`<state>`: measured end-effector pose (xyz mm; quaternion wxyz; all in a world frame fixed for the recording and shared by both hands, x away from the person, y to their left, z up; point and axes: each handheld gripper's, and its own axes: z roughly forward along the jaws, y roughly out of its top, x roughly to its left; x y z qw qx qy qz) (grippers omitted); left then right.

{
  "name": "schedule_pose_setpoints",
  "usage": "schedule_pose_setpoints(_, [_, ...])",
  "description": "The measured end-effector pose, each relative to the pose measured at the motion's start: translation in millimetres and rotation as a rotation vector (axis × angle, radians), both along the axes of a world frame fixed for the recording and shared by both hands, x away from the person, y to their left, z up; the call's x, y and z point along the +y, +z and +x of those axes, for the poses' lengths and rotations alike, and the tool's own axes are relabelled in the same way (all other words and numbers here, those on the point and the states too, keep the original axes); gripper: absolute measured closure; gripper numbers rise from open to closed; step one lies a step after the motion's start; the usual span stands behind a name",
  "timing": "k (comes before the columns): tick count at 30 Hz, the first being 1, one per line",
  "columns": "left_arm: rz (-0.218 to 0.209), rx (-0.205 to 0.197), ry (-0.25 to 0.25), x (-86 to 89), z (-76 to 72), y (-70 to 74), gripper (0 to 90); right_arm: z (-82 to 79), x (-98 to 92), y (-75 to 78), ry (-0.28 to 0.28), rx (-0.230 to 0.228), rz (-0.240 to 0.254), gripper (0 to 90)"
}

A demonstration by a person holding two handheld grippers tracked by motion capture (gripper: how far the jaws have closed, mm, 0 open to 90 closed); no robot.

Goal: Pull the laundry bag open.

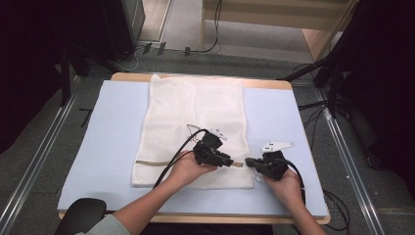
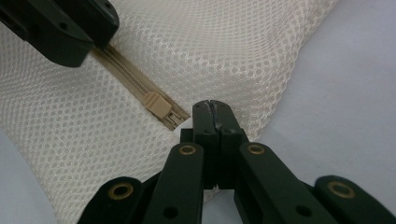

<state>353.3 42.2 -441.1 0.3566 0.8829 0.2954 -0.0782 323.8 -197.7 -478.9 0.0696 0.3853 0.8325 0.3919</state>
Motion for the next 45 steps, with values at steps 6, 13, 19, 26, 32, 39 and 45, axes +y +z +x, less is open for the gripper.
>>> schedule_pose_setpoints(6, [0.005, 0.028, 0.002, -10.8, 2.9, -8.6, 76.4, -0.4, 0.4, 0.3, 0.002, -0.003, -0.007, 90.0])
schedule_pose_setpoints(13, [0.023, 0.047, 0.006, -23.0, 5.4, -19.8, 77.5, -0.7, 0.8, 0.5, 0.003, -0.005, -0.012, 90.0])
schedule_pose_setpoints(19, [0.016, 0.052, 0.014, -31.1, 7.5, -23.9, 77.8, -0.8, 0.8, 0.4, 0.001, -0.009, -0.013, 90.0])
schedule_pose_setpoints(26, [0.014, 0.065, 0.017, -41.0, 9.2, -25.8, 81.1, -1.3, 0.7, 0.4, -0.005, -0.007, -0.01, 90.0])
schedule_pose_setpoints(32, [-0.007, 0.108, 0.023, -38.0, 15.2, -28.6, 87.5, -2.0, -0.6, 0.3, -0.006, -0.003, -0.003, 90.0])
schedule_pose_setpoints(39, [-0.003, 0.142, 0.032, -35.9, 16.9, -27.1, 88.9, -4.7, 4.0, 1.6, -0.023, -0.012, -0.036, 90.0])
schedule_pose_setpoints(45, [-0.003, 0.147, 0.025, -32.4, 16.8, -26.4, 89.2, -6.5, 5.4, 0.5, -0.017, -0.033, -0.04, 90.0])
